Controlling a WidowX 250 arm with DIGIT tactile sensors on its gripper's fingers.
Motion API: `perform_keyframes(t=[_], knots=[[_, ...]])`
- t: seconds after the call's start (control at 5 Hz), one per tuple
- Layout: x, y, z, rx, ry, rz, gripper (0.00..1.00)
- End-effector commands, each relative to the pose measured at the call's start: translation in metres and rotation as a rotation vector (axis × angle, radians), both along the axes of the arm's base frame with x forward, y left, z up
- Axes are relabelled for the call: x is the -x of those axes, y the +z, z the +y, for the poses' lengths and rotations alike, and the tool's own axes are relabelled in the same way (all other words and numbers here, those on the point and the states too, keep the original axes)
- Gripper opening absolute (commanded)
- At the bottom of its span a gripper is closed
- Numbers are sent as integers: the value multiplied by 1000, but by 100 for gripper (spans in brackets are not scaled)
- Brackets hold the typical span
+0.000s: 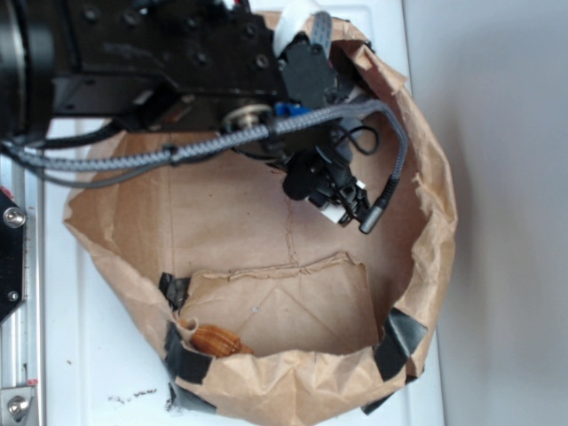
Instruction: Grab the gray animal.
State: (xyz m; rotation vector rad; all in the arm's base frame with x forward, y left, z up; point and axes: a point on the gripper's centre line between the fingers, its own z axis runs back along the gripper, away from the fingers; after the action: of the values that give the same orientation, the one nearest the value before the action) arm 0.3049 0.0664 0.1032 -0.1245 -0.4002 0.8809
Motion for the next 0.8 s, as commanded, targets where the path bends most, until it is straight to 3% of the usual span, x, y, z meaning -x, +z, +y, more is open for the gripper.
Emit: perform_keyframes(t=[0.0,0.2,0.6], knots=[[-22,13,12,-33,58,-29,100],[-28,7,20,-52,63,7,100],[-20,0,34,-99,98,3,100]])
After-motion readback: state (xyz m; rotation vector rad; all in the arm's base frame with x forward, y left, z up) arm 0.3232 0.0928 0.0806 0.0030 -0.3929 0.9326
